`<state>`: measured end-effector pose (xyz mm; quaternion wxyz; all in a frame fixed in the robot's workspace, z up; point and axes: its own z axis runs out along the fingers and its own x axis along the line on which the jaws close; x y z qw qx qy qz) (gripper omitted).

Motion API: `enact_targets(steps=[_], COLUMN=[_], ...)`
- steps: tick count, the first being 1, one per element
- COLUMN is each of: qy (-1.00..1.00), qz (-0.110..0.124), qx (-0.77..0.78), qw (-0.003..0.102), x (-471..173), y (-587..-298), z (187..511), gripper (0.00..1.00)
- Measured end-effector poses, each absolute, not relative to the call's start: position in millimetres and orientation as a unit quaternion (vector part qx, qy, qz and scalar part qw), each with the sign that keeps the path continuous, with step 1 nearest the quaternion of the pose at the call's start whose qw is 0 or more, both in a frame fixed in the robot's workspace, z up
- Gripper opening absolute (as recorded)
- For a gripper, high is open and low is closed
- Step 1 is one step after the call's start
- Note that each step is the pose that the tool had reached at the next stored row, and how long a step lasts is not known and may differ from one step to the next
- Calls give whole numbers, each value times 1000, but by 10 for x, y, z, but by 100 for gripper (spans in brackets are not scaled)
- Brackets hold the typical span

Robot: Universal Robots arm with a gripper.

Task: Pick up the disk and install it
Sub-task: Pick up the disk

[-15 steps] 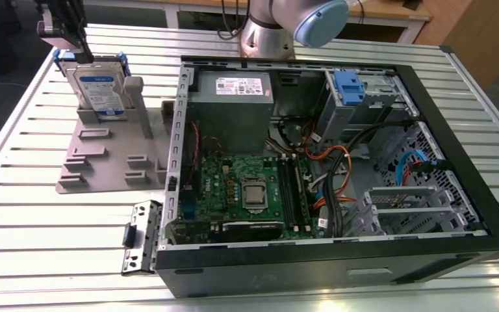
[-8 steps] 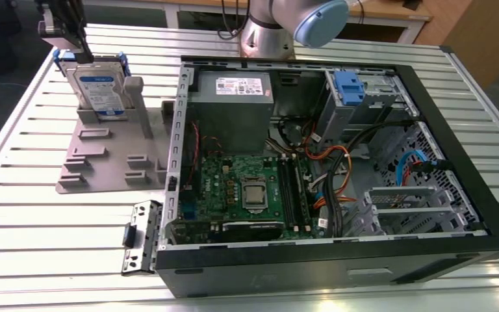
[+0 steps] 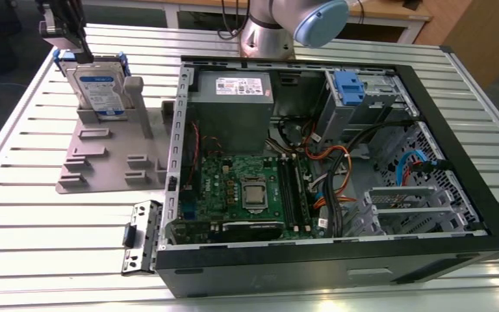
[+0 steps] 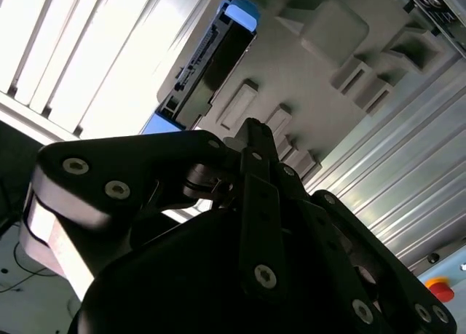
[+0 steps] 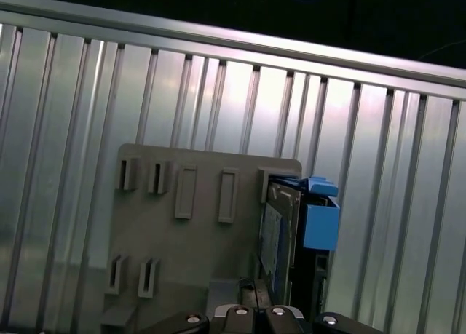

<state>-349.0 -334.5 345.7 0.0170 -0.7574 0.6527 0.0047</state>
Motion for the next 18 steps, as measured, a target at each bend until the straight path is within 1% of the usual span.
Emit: enact_targets(steps=[18], qy=[633], qz=[5], qx=[-774], qw=[17], x=[-3490], y=[-3345], z=[3457], gripper=[10])
